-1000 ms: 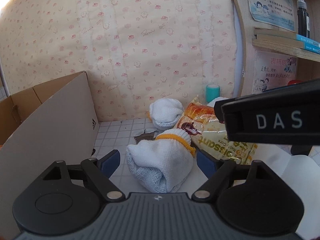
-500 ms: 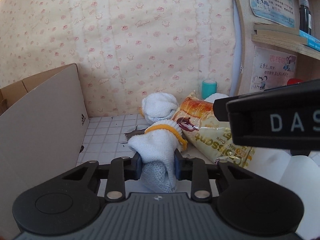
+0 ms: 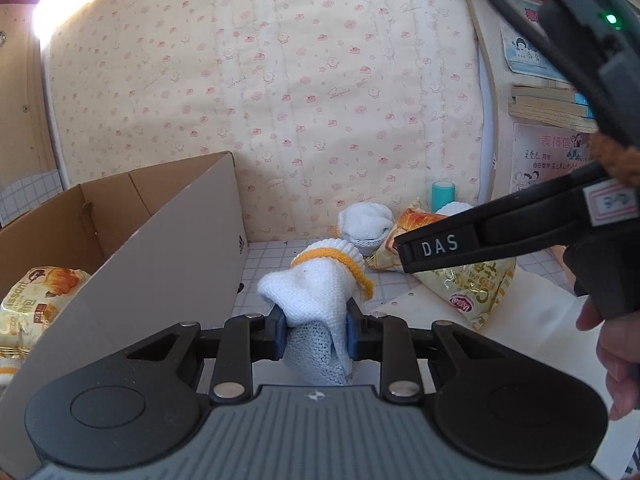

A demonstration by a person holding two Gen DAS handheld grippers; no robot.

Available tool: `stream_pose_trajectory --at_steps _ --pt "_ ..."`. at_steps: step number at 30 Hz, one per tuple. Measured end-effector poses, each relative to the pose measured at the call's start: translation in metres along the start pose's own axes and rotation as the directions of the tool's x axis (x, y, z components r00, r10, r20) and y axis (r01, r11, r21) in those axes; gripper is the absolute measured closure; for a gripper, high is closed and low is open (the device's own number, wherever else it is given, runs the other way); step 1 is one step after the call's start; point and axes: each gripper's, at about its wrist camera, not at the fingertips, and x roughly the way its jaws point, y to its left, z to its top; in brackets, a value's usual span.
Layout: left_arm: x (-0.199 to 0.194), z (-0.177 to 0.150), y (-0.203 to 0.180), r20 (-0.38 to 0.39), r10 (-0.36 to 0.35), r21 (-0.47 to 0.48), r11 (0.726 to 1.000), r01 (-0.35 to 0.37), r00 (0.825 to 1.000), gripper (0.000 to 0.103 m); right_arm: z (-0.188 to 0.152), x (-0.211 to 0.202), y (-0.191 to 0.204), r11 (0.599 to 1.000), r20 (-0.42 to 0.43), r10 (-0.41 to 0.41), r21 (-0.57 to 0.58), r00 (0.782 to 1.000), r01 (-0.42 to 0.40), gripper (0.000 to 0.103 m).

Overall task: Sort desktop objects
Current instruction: 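Grasp a white glove with the left tool while the right tool grasps a croissant bag, then lift and carry the glove and croissant bag over the cardboard box with both tools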

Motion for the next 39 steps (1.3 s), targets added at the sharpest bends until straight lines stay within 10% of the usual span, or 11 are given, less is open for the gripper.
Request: stream_pose_trajectory --at_steps 12,18,39 --pt "-0.005 -0.004 0.01 -0.003 0.003 -0.019 1.0 -0.004 1.0 0.075 0.001 0.043 0.009 0.994 -0.092 -0.057 -0.103 0.994 0.047 0.022" --pt "-0.005 -0.006 0.01 -0.004 0.002 -0.016 1.0 -0.002 1.0 0.075 -0.007 0.048 0.008 0.996 -0.114 -0.047 -0.084 0.992 0.037 0.043" --pt "-0.059 0.006 0.01 0.097 -0.004 -0.044 0.999 0.009 0.995 0.075 -0.005 -0.079 0.006 0.995 0.076 -0.09 -0.034 0.993 0.092 0.045"
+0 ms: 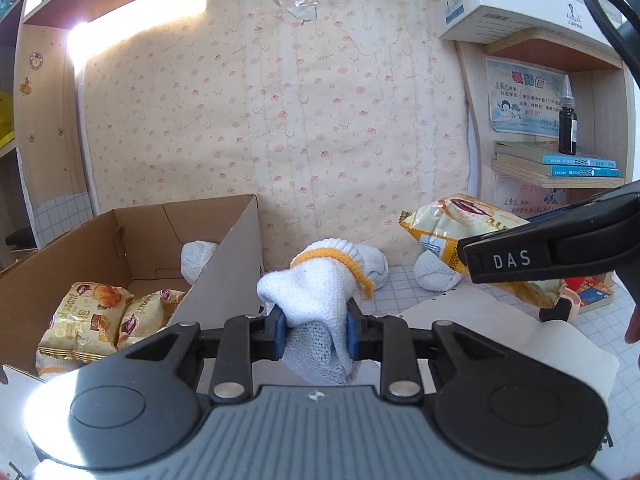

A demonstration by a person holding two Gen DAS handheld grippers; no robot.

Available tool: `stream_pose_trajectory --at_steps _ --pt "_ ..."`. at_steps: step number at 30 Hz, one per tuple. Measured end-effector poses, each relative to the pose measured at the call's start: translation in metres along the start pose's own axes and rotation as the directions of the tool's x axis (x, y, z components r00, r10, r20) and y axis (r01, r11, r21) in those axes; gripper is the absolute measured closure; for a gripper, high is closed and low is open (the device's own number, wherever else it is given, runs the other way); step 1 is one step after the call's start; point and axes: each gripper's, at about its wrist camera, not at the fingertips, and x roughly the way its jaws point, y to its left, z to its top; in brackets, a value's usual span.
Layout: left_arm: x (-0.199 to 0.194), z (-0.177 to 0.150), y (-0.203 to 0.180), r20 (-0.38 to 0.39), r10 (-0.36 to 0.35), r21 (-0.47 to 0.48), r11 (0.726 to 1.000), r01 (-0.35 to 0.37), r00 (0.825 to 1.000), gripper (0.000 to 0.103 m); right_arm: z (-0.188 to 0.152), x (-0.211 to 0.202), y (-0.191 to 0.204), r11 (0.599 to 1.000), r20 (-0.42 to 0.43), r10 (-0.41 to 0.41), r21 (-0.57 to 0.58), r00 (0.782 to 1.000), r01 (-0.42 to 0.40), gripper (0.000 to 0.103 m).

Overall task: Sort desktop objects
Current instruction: 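Lift and carry the glove and croissant bag over the cardboard box with both tools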

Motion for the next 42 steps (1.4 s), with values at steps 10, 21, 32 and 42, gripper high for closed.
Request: stream_pose_trajectory --at_steps 10,21,32,42 --pt "-0.043 0.014 0.015 0.076 0.017 -0.025 1.0 -0.015 0.997 0.075 0.005 -0.046 0.006 1.0 0.052 -0.024 -0.005 0.998 0.025 0.045" --pt "-0.072 0.025 0.039 0.128 0.061 -0.064 0.997 -0.053 0.99 0.075 0.018 -0.079 0.032 1.0 0.121 0.003 -0.03 0.993 0.001 0.045" --pt "-0.08 0.028 0.076 0.131 0.122 -0.107 0.988 -0.109 0.984 0.075 0.036 -0.086 0.07 0.995 0.152 0.069 -0.083 0.986 -0.057 0.045" --pt "-0.07 0.03 0.133 0.09 0.151 -0.14 0.981 -0.138 0.984 0.075 0.051 -0.076 0.128 0.977 0.148 0.164 -0.159 0.975 -0.141 0.045"
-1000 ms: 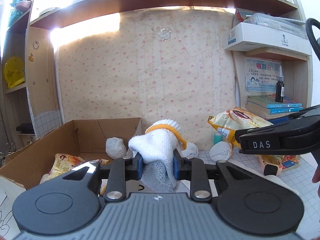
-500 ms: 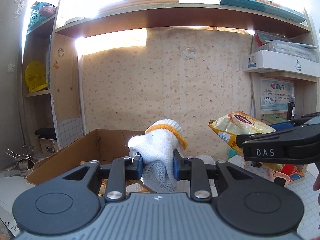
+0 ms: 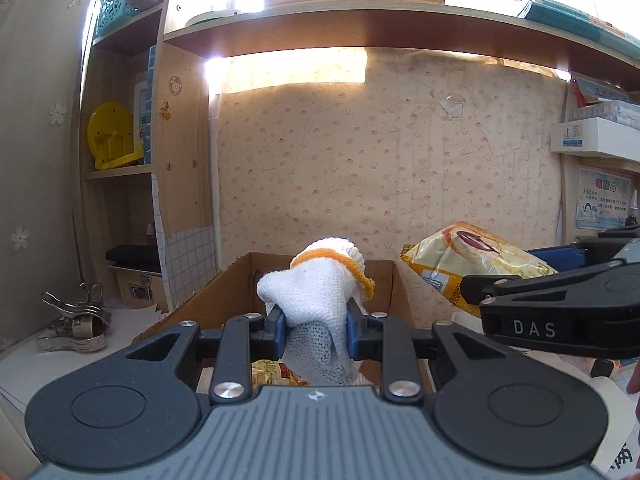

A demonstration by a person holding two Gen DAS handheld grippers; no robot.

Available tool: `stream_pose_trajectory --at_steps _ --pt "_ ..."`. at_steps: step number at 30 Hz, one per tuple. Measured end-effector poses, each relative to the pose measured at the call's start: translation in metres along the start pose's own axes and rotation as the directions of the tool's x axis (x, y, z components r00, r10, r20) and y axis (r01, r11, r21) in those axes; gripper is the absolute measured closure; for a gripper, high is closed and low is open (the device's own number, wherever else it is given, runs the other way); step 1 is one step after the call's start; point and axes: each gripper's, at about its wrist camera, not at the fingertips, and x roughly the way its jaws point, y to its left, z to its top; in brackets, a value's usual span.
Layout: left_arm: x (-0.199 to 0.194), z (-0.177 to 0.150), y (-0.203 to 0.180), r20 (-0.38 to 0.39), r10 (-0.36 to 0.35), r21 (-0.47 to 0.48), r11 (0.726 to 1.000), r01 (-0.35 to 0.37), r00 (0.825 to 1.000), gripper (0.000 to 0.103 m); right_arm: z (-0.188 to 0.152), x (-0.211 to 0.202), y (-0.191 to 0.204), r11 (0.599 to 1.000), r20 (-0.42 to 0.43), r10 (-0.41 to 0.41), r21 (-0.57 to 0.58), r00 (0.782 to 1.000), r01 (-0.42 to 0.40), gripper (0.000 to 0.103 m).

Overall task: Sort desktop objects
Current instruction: 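Lift and carry the glove and croissant bag over the cardboard box with both tools, then open both tools to drop the glove and croissant bag into the box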

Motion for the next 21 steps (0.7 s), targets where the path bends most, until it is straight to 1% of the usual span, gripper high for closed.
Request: stream_pose_trajectory --at_steps 2,8,14,21 --pt "0.005 0.001 0.01 -0.009 0.005 -0.013 1.0 -0.005 1.0 0.075 0.003 0.004 0.008 1.0 -0.001 0.013 -0.011 1.0 -0.014 0.045" --pt "0.021 0.0 0.029 -0.033 0.035 -0.011 0.999 -0.035 0.999 0.075 0.012 0.019 0.027 0.998 -0.01 0.045 -0.036 0.999 -0.045 0.045" --pt "0.039 -0.004 0.041 -0.074 0.029 -0.005 1.0 -0.029 0.997 0.075 0.014 0.038 0.039 0.997 -0.032 0.072 -0.039 0.997 -0.073 0.045" --pt "0.061 -0.006 0.046 -0.113 0.011 -0.013 1.0 -0.013 0.993 0.074 0.015 0.067 0.044 0.996 -0.071 0.087 -0.028 0.994 -0.089 0.045"
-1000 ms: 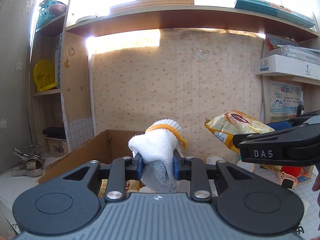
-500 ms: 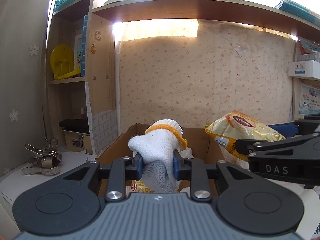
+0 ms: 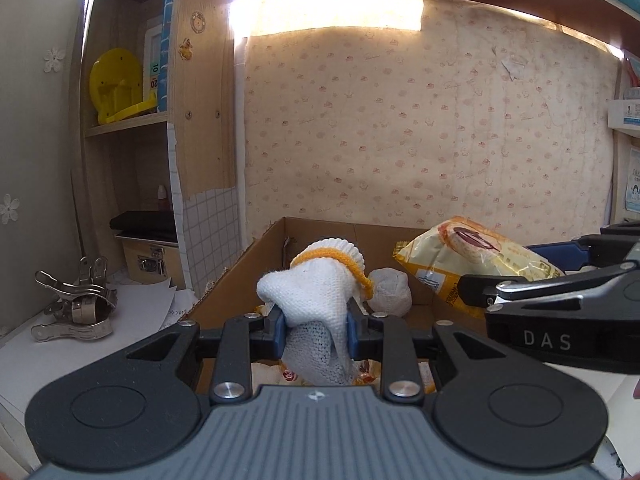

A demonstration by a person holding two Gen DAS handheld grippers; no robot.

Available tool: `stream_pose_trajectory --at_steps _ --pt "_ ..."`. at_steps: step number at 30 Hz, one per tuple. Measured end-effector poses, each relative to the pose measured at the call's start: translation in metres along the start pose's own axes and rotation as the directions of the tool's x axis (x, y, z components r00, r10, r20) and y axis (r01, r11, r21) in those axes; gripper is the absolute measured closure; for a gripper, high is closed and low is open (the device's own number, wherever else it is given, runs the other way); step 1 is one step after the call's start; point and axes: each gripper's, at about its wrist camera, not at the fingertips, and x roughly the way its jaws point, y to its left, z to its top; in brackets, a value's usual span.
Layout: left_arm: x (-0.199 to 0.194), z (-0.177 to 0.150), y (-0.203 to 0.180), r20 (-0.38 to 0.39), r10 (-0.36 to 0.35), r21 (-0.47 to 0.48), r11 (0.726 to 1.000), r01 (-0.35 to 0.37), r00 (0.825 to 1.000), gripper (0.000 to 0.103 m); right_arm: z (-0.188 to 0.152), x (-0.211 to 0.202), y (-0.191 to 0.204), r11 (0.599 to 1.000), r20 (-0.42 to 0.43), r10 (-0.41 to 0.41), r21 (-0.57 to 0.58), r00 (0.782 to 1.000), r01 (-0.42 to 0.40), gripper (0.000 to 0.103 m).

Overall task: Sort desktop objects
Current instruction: 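Open both tools to drop the glove and croissant bag into the box, then move both tools back toward the two remaining white gloves on the desk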

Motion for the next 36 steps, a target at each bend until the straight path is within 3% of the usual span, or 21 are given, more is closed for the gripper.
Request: stream_pose_trajectory --at_steps 9,18,25,31,36 --pt "0.018 -0.001 0.0 -0.03 0.006 -0.004 1.0 -0.006 1.0 0.073 0.005 0.029 0.0 1.0 -0.03 0.003 0.005 1.0 -0.003 0.045" --pt "0.024 -0.002 -0.001 -0.041 0.018 -0.01 1.0 -0.018 0.999 0.064 0.005 0.038 -0.002 1.0 -0.03 0.012 0.013 0.999 -0.012 0.043" --pt "0.021 0.001 -0.001 -0.022 0.039 -0.01 0.999 -0.04 0.999 0.042 0.004 0.028 -0.005 1.0 -0.008 0.018 0.017 1.0 -0.018 0.043" --pt "0.018 0.004 -0.005 -0.008 0.051 -0.003 0.999 -0.051 0.999 0.032 0.004 0.014 -0.017 0.999 0.018 0.001 0.041 1.0 -0.001 0.042" --pt "0.012 0.006 -0.008 0.005 0.052 0.002 0.999 -0.052 0.999 0.031 0.006 0.001 -0.025 0.998 0.049 -0.009 0.056 0.999 0.006 0.042"
